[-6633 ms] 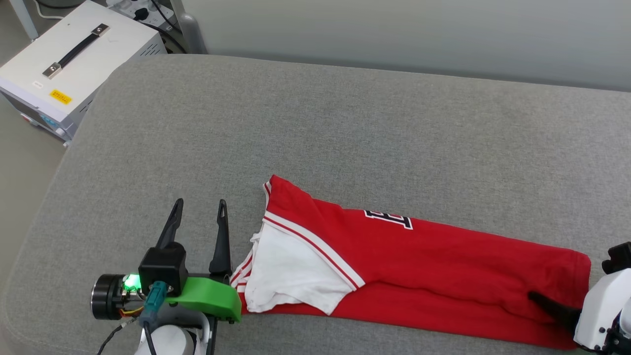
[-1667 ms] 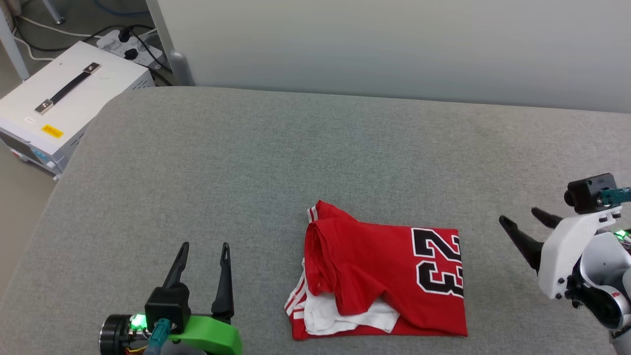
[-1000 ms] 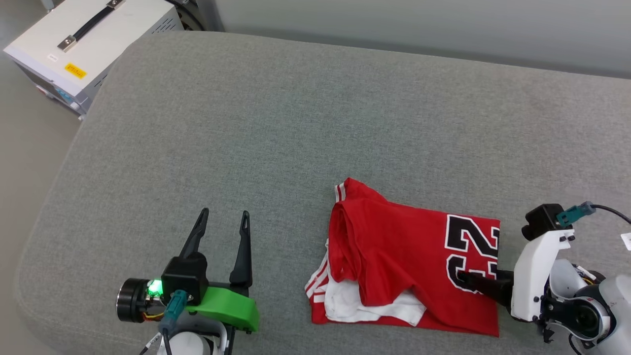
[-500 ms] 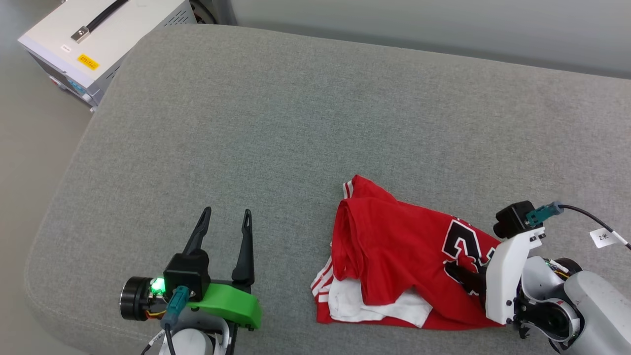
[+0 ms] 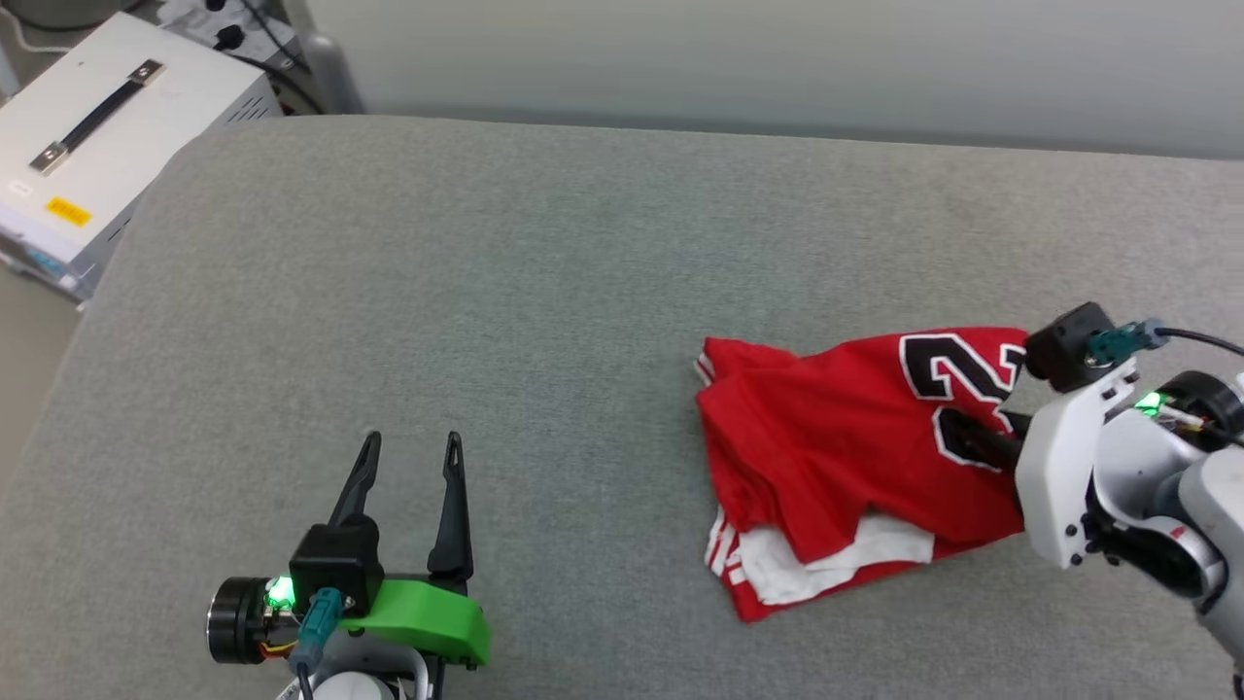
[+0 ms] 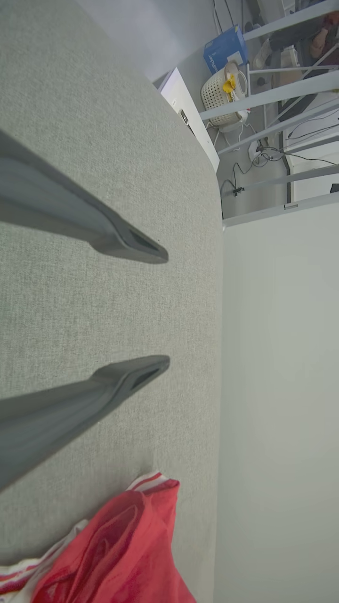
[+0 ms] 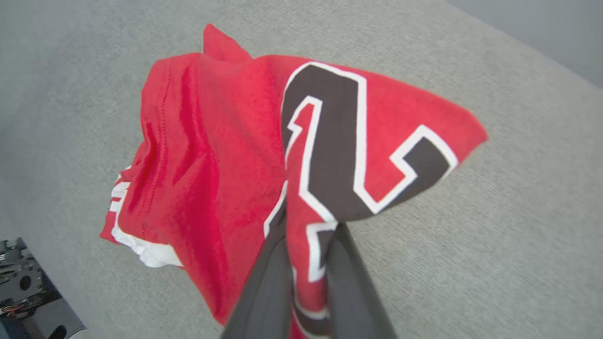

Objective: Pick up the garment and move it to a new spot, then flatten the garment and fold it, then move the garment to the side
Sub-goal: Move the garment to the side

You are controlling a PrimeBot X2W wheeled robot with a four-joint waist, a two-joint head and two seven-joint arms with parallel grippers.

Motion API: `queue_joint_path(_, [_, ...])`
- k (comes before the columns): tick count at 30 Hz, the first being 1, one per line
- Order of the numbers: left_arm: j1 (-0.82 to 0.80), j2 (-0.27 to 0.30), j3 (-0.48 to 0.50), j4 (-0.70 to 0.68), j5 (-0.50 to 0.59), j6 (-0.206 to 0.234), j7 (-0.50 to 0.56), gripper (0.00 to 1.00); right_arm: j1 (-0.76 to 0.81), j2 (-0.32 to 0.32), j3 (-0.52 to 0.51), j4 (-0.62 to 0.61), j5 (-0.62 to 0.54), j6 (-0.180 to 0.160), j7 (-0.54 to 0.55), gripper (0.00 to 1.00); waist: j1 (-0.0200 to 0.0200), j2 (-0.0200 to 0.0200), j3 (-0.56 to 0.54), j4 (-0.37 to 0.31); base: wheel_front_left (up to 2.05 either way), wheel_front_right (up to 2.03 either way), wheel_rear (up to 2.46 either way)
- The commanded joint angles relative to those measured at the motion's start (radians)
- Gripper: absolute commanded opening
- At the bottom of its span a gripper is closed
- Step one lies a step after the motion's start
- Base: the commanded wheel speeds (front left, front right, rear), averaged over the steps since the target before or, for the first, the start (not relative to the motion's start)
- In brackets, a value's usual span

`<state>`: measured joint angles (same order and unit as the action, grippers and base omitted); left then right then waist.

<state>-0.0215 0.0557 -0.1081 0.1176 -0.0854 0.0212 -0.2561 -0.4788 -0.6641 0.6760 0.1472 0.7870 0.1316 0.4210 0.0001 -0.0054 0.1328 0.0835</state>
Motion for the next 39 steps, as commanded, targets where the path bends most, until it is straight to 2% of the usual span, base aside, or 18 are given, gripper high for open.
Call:
queue_joint_path(1, [0.003,-0.004,0.003,-0.008,0.009,-0.002,-0.006,1.00,-0.026,-0.021,-0.003,-0.006,-0.005,-0.001,-0.001,0.00,-0.0001,0.0054,-0.001,-0.082,0.00,0.00,0.00])
queue_joint_path(6, [-0.017,-0.003,0.014,-0.033,0.015,-0.003,-0.006,1.00,-0.084,-0.095,-0.022,-0.004,-0.010,-0.001,0.012,0.00,-0.0001,0.0054,0.049,-0.171,0.00,0.00,0.00])
queue_joint_path(12, [-0.055,0.015,0.030,-0.062,0.031,-0.011,-0.006,1.00,-0.147,-0.156,-0.075,0.053,-0.014,-0.001,0.002,0.00,-0.0001,0.0054,0.139,-0.258,0.00,0.00,0.00])
queue_joint_path(17, [-0.093,0.033,0.035,-0.090,0.045,-0.017,-0.006,1.00,-0.197,-0.200,-0.108,0.123,-0.034,-0.001,-0.008,0.00,-0.0001,0.0054,0.212,-0.291,0.00,0.00,0.00])
queue_joint_path(21, [-0.126,0.047,0.036,-0.110,0.052,-0.024,-0.006,1.00,-0.236,-0.231,-0.129,0.191,-0.074,-0.001,-0.010,0.00,-0.0001,0.0054,0.271,-0.292,0.00,0.00,0.00])
queue_joint_path(22, [-0.153,0.058,0.037,-0.129,0.056,-0.030,-0.006,1.00,-0.268,-0.249,-0.152,0.258,-0.100,-0.001,-0.004,0.00,-0.0001,0.0054,0.317,-0.284,0.00,0.00,0.00])
queue_joint_path(30, [-0.202,0.069,0.033,-0.171,0.066,-0.030,-0.006,1.00,-0.366,-0.272,-0.239,0.451,-0.165,-0.001,-0.004,0.00,-0.0001,0.0054,0.417,-0.246,0.00,0.00,0.00])
queue_joint_path(33, [-0.213,0.072,0.033,-0.183,0.068,-0.027,-0.006,1.00,-0.405,-0.278,-0.274,0.523,-0.226,-0.001,-0.017,0.00,-0.0001,0.0054,0.439,-0.233,0.00,0.00,0.00])
queue_joint_path(39, [-0.217,0.071,0.033,-0.193,0.067,-0.019,-0.006,1.00,-0.460,-0.235,-0.345,0.638,-0.292,-0.001,-0.056,0.00,-0.0001,0.0054,0.449,-0.218,0.00,0.00,0.00])
